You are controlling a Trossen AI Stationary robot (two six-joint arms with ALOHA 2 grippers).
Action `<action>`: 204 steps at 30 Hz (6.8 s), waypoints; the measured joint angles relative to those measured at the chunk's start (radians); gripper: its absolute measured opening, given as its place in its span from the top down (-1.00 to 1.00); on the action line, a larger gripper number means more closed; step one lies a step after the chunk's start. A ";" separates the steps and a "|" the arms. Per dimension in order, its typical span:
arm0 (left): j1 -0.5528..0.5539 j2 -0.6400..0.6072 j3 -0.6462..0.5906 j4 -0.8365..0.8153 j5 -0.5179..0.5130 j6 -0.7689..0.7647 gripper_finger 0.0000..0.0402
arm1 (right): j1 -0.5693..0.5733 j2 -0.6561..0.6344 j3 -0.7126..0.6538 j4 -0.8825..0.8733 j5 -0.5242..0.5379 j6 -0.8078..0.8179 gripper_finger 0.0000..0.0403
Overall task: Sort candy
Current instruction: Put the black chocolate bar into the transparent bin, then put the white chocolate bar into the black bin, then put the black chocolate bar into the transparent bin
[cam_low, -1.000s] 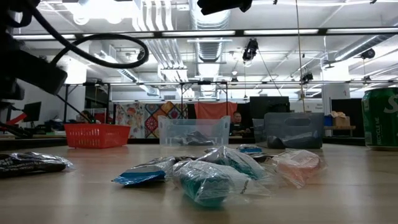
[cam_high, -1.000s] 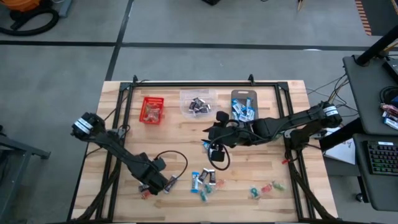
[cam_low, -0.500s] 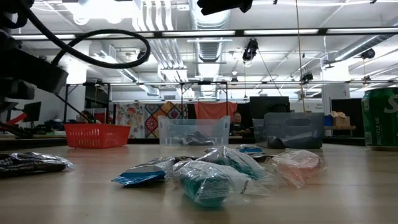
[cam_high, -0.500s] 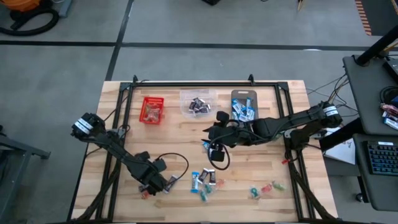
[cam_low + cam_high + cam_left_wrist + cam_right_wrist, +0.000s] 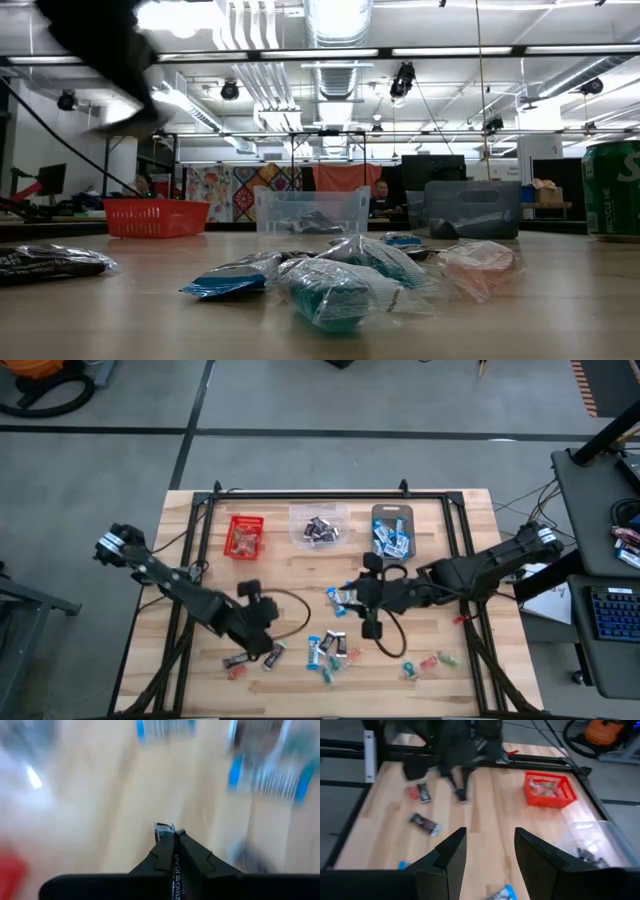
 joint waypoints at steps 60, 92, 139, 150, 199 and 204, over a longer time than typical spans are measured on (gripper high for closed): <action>0.888 0.195 -0.028 0.729 0.115 0.665 0.48 | 0.115 -0.062 -0.397 0.145 0.390 0.578 0.23; 0.278 -0.238 -0.451 1.127 0.114 0.689 0.47 | -0.042 0.167 -0.395 0.164 0.031 0.884 0.23; 0.281 -0.184 -0.449 1.183 0.103 0.692 0.47 | -0.148 0.507 -0.212 0.027 0.027 0.950 0.26; 0.281 -0.184 -0.450 1.183 0.103 0.689 0.47 | -0.148 0.568 -0.084 -0.126 0.014 0.861 0.49; 0.279 -0.184 -0.450 0.943 0.130 0.325 0.47 | -0.654 0.139 -0.167 -0.543 0.210 0.565 0.33; 0.265 -0.181 -0.438 0.822 0.193 0.186 0.47 | -0.645 0.134 -0.167 -0.536 0.200 0.565 0.26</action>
